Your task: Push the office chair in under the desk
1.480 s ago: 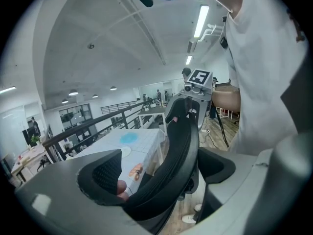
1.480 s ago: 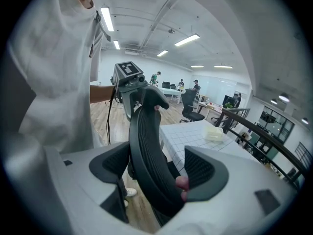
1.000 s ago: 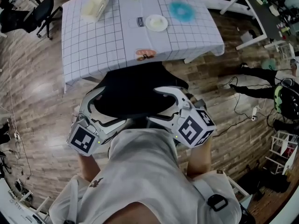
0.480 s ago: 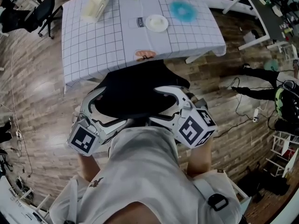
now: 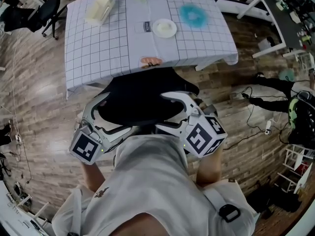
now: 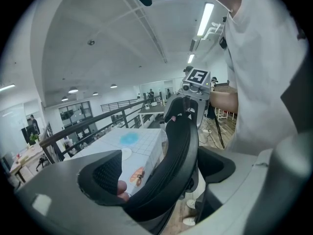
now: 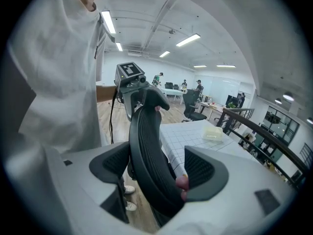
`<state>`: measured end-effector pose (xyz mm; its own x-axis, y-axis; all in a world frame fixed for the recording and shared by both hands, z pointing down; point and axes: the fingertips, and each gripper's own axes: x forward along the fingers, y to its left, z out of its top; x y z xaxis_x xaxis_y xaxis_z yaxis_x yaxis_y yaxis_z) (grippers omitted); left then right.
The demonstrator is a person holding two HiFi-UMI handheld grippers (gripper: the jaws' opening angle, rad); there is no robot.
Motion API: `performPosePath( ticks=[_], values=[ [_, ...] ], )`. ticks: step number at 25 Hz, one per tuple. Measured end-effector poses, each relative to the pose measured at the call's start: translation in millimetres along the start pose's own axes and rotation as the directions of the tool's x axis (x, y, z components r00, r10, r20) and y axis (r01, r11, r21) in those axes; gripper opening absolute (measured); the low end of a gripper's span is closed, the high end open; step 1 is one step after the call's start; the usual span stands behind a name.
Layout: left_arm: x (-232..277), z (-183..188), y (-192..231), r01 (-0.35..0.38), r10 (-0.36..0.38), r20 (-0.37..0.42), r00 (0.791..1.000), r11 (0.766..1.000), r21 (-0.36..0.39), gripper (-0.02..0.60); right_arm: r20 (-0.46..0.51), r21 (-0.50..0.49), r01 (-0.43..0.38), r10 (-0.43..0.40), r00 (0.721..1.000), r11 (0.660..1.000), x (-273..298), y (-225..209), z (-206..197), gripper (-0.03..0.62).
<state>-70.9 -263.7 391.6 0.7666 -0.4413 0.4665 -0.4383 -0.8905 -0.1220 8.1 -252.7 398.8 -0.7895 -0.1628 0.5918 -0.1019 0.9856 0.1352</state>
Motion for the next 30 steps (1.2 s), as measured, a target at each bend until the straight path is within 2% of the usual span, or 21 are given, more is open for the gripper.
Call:
performPosePath(
  ticks=[21, 30],
  values=[
    [40, 20, 15, -0.059, 0.059, -0.01, 0.998, 0.998, -0.027, 0.479, 0.018, -0.047, -0.024, 0.025, 1.0, 0.999, -22, -40, -21, 0.354],
    [46, 20, 27, -0.042, 0.041, -0.011, 0.999, 0.999, -0.018, 0.479, 0.016, -0.032, -0.019, 0.02, 1.0, 0.999, -19, -53, -22, 0.356]
  ],
)
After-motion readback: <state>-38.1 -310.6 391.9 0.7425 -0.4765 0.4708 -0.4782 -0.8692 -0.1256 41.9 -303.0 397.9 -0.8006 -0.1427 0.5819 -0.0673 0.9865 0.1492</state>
